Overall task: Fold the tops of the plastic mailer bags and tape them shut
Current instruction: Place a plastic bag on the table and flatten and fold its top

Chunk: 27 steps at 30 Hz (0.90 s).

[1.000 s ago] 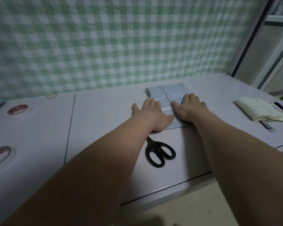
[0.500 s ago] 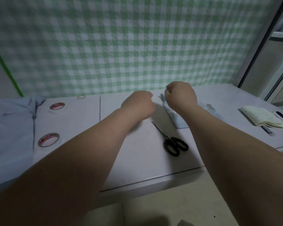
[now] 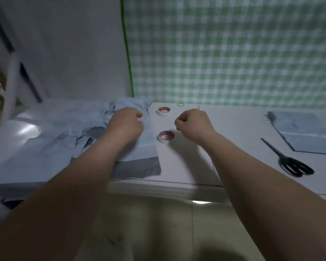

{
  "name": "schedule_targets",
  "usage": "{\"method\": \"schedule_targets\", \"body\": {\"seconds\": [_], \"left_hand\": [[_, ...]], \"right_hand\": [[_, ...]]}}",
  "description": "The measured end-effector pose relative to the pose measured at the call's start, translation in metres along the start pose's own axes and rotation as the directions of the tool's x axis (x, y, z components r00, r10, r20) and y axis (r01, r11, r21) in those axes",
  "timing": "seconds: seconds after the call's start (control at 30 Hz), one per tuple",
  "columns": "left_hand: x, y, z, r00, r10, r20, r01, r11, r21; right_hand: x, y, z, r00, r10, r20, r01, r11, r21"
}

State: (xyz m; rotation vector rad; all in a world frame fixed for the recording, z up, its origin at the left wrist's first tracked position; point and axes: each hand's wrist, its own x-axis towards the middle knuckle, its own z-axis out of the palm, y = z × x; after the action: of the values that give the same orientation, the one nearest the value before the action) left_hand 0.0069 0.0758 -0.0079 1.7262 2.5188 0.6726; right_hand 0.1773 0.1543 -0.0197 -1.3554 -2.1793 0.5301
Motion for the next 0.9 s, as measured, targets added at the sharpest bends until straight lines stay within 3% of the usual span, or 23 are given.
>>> {"method": "schedule_targets", "body": {"seconds": [0.13, 0.27, 0.37, 0.43, 0.5, 0.57, 0.6, 0.67, 0.73, 0.8, 0.9], "left_hand": [[-0.007, -0.054, -0.012, 0.981, -0.142, 0.135, 0.121, 0.981, 0.149], [-0.019, -0.08, -0.005, 0.962, -0.184, 0.201, 0.148, 0.972, 0.181], [-0.017, -0.09, -0.002, 0.961, -0.212, 0.177, 0.206, 0.977, 0.05], [-0.014, -0.095, 0.0, 0.943, -0.28, 0.182, 0.315, 0.928, -0.2], [-0.015, -0.095, -0.002, 0.897, -0.345, 0.275, 0.441, 0.727, -0.526], [-0.016, -0.089, -0.005, 0.836, -0.338, 0.433, 0.541, 0.371, -0.755], [-0.015, -0.086, -0.007, 0.808, -0.311, 0.5, 0.571, 0.203, -0.796], [-0.012, -0.085, -0.009, 0.786, -0.236, 0.572, 0.584, -0.023, -0.812], [-0.009, -0.085, -0.009, 0.797, -0.147, 0.586, 0.563, -0.172, -0.808], [-0.009, -0.084, -0.01, 0.831, -0.063, 0.553, 0.522, -0.258, -0.813], [-0.011, -0.072, -0.018, 0.879, 0.038, 0.475, 0.47, -0.23, -0.852]], "right_hand": [[-0.007, -0.041, 0.037, 0.986, -0.052, 0.16, 0.055, 0.998, -0.011], [-0.008, -0.059, 0.063, 0.97, 0.031, 0.242, 0.01, 0.986, -0.166], [-0.005, -0.062, 0.068, 0.971, 0.143, 0.194, -0.103, 0.974, -0.202], [-0.002, -0.062, 0.068, 0.962, 0.2, 0.188, -0.164, 0.968, -0.193], [-0.001, -0.061, 0.066, 0.951, 0.249, 0.184, -0.225, 0.964, -0.142], [0.001, -0.061, 0.064, 0.941, 0.29, 0.172, -0.278, 0.956, -0.091], [0.001, -0.061, 0.064, 0.937, 0.307, 0.166, -0.297, 0.951, -0.079], [0.0, -0.062, 0.061, 0.93, 0.328, 0.168, -0.319, 0.945, -0.078], [-0.001, -0.062, 0.059, 0.929, 0.326, 0.177, -0.313, 0.945, -0.094], [-0.001, -0.06, 0.058, 0.935, 0.312, 0.17, -0.307, 0.95, -0.058], [0.0, -0.061, 0.051, 0.898, 0.358, 0.257, -0.421, 0.869, 0.26]]}}
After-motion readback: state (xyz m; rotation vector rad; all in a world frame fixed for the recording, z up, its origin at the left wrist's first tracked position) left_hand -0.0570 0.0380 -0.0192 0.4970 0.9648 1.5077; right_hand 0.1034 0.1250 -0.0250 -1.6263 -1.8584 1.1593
